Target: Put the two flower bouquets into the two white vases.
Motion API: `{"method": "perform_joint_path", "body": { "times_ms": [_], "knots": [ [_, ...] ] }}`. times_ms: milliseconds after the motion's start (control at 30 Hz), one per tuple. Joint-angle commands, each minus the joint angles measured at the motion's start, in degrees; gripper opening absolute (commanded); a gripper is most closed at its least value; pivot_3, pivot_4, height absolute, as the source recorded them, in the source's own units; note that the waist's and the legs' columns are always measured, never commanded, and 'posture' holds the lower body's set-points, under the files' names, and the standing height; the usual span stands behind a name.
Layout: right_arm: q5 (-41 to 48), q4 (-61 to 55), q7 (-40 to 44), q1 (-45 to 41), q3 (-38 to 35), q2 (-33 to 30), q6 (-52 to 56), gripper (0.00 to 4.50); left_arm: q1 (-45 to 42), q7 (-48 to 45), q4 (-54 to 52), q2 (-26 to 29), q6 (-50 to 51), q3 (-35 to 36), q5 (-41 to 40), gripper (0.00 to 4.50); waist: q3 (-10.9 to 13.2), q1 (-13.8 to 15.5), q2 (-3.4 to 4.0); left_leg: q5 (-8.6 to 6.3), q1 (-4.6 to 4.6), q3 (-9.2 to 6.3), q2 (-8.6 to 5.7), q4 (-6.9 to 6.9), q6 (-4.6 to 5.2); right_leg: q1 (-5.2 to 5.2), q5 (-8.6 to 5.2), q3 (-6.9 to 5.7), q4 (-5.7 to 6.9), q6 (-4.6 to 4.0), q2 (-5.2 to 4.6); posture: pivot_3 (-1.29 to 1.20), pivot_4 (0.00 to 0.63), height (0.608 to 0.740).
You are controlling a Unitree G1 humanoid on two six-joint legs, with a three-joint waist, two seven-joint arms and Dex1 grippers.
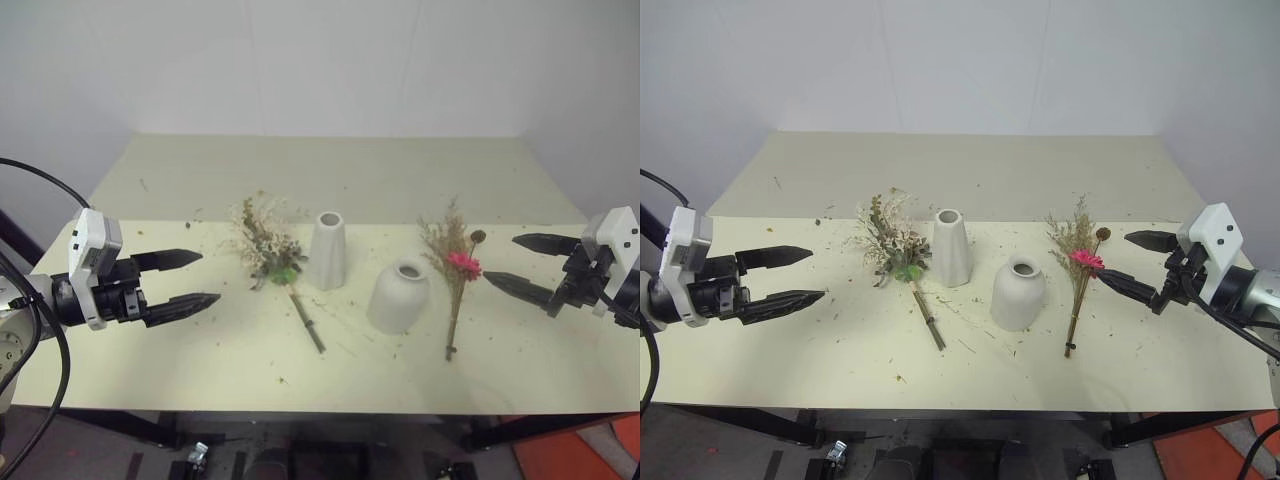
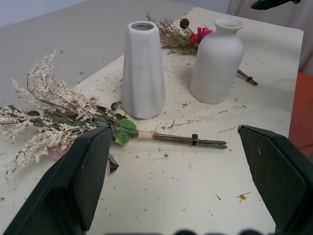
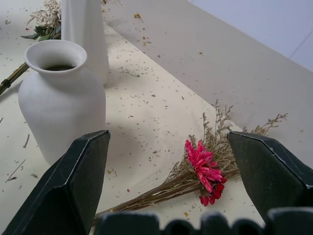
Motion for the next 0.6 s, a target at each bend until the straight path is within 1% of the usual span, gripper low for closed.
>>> {"method": "perform_joint_path", "body": {
  "times_ms": [33,233,367,600],
  "knots": [
    [0.0,-0.3,0.2,-1.6,-0.9,-0.8,-1.7,4.50,-0.6,-0.1,-0.9,0.5,-0.4,0.6,-0.4,4.48,0.0,0.0,0.00,0.00,0.00,0.00,0.00,0.00,0.00,0.00,0.00,0.00,0.00,0.00,0.00,0.00,0.150,0.740],
    [-0.4,0.3,0.7,-2.0,-0.8,-0.6,-2.2,4.50,-0.7,0.0,-0.8,0.4,-0.3,0.4,-0.4,4.48,0.0,0.0,0.00,0.00,0.00,0.01,0.01,0.00,0.00,0.00,0.01,0.00,0.00,-0.01,0.01,0.00,0.150,0.740],
    [-0.5,0.8,0.9,-2.4,-0.5,-0.5,-2.6,4.50,-1.8,2.4,-1.3,0.1,0.9,-1.4,0.1,4.48,0.0,0.0,0.00,0.00,0.00,0.02,0.00,0.00,0.00,0.00,0.01,0.00,0.00,-0.01,-0.02,0.00,0.150,0.740],
    [-0.4,1.3,0.6,-3.1,0.1,0.1,-3.4,4.50,-7.7,19.0,-7.1,-4.2,13.2,-6.8,-2.5,4.48,0.0,0.0,-0.02,0.00,0.00,-0.01,-0.02,0.00,0.00,0.02,0.02,0.02,0.01,0.03,-0.01,0.00,0.150,0.740]
  ]
}}
